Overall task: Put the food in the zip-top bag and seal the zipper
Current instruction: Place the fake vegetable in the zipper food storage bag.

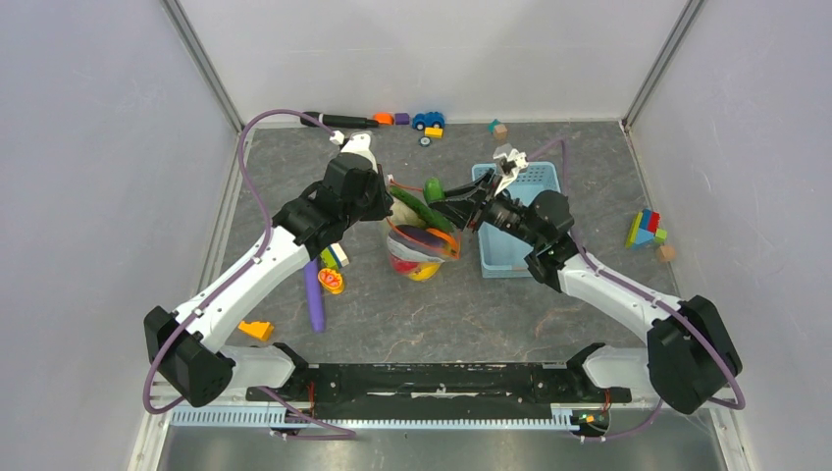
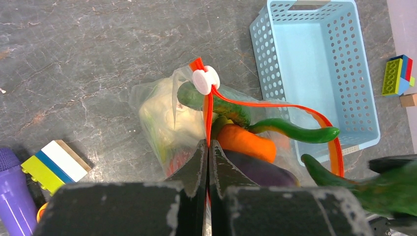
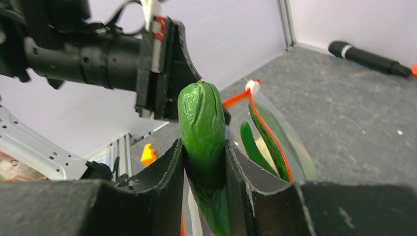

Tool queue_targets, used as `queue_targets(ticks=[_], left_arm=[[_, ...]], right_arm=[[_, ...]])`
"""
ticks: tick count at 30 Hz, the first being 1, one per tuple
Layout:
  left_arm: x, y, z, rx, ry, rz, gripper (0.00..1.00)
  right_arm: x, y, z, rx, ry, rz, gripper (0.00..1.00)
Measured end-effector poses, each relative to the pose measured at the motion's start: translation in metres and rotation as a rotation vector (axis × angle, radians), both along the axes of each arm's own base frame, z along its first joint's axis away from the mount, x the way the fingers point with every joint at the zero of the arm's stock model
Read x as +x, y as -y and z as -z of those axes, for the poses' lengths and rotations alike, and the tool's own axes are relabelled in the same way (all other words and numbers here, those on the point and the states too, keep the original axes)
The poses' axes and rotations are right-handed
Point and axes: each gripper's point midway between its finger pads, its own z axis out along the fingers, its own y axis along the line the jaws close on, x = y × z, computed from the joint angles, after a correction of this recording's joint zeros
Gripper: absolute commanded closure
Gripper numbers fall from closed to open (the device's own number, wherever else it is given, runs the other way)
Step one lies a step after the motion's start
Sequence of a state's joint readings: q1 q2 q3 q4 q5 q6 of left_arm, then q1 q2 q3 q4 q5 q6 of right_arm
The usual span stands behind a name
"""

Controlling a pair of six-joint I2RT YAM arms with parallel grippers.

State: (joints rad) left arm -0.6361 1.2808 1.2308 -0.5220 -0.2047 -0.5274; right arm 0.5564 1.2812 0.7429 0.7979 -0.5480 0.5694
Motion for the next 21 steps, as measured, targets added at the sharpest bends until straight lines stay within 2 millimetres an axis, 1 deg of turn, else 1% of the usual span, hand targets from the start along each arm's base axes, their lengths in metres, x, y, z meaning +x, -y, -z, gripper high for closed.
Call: queue_targets(ticks=[2,4,8,11,15,19,21], left_arm=[[0.000,0.000,0.000,-0.001,0.000,-0.001,0.98],[0.000,0.000,0.000,-0.001,0.000,-0.001,0.98],[-0.001,-0.001,-0.001,-0.006,-0.001,-0.004,0.98],[-0.002,-0.001,-0.001,-0.008,-0.001,-0.005,0.98],[-0.003,-0.001,-0.001,-0.010,-0.002,-0.006,0.98],[-0.003,-0.002,-0.001,-0.009,-0.004,-0.006,0.98],[-0.003,-0.002,-0.001,-0.009,-0.004,-0.006,0.98]], right_arm=[[-0.001,0.002,0.013,-0.029,-0.024,0.033,0.95],[0.000,0.003,0.020,-0.053,-0.034,0.065,0.95],[0.004,0.003,0.027,-0.088,-0.039,0.135,0.94],[0.008,0.004,0.036,-0.113,-0.065,0.179,0.93],[0.016,0.009,0.044,-0.125,-0.093,0.253,0.92],[0.019,0.015,0.053,-0.131,-0.114,0.303,0.89],[0.020,0.016,0.053,-0.128,-0.115,0.319,0.89]])
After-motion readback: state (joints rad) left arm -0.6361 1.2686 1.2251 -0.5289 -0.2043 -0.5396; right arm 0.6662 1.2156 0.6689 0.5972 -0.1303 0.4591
